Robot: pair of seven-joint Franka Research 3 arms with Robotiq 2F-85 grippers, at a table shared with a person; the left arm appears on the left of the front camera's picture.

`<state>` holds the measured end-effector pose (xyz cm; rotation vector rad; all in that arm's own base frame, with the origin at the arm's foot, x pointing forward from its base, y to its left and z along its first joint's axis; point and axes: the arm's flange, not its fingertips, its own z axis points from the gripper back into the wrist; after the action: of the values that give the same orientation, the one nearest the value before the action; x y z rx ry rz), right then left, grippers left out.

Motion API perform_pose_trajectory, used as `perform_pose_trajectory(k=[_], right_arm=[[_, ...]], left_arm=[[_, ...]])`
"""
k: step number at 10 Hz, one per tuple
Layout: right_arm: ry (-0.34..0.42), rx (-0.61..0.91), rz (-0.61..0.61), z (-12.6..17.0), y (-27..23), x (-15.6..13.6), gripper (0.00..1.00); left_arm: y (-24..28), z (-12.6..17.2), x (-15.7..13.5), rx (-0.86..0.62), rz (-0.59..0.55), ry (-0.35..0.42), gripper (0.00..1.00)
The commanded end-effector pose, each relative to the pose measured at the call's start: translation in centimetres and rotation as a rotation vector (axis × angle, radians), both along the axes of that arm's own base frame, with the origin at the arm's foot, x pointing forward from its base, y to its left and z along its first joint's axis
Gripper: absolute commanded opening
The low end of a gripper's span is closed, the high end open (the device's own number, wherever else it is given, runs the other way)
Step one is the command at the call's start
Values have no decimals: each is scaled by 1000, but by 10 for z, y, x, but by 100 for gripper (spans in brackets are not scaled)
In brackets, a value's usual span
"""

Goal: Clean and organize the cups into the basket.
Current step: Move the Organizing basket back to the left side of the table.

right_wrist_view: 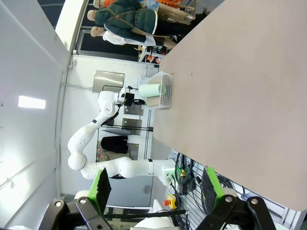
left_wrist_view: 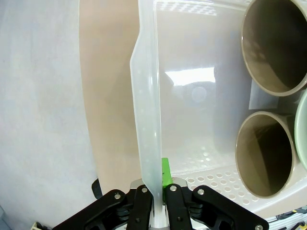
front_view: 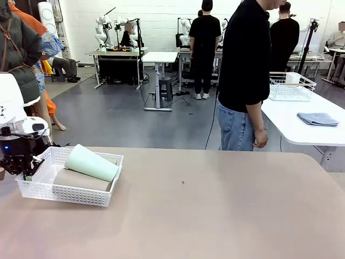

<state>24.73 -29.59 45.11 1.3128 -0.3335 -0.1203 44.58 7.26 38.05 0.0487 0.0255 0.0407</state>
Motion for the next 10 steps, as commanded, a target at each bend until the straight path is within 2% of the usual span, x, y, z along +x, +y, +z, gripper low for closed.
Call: perform_pose_trajectory(k=[1,8,10], right_arm=[[2,-7,10,2,1,-3,100],[2,-7,10,2,1,-3,100],[2,-7,10,2,1,-3,100]], left_arm=[[7,-1,1,-2,14,9,4],[3,-4,0,-3,8,9,4],[6,-12,15,25,-1,26,4]])
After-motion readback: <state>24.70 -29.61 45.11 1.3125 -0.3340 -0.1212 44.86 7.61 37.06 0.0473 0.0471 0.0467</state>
